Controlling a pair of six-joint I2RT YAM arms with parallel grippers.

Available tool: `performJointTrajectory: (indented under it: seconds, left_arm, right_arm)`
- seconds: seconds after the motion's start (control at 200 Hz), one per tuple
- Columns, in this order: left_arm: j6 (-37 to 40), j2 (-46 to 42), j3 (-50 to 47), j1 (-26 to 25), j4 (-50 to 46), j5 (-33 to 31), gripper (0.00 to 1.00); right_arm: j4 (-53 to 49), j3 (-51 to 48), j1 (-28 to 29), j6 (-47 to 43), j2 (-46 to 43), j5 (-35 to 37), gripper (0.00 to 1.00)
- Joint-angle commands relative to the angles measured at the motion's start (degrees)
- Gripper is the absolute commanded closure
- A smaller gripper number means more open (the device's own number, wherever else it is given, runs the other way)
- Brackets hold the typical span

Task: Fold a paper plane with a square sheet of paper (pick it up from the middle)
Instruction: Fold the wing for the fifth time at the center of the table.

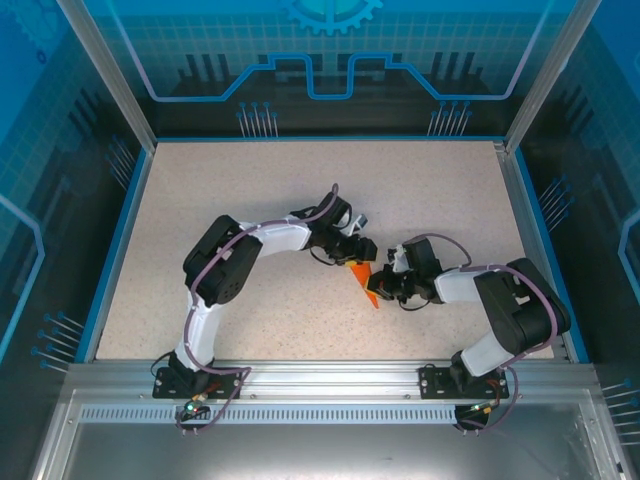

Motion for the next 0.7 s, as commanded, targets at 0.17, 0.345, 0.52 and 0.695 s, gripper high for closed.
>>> performJointTrajectory:
  seconds: [0.17,0.345,0.52,0.695]
  left_arm:
    - [2.26,-12.45,-4.34,0.57,1.4,-6.87,0.45]
    - [0.07,-11.91,-9.61,0.56,7.32,-5.34,0.52]
    - [-0.84,-8.66,-9.79,0.48,9.63,-4.71,0.54]
    - [-1.06,-6.37,-9.98,0.48,10.27,-5.18,0.55]
  right_arm:
    - [-7.56,-1.83,-1.89,-4.42,5.39,0.65,1.0]
    - [-7.21,-1.52,-2.23,-4.45,6.75,0.09,1.0]
    - [-7.04,-1.74,-2.72,-4.72,7.27,-0.15,1.0]
    - [-6.79,-1.92,-2.99,-4.51,7.44,-0.26,1.0]
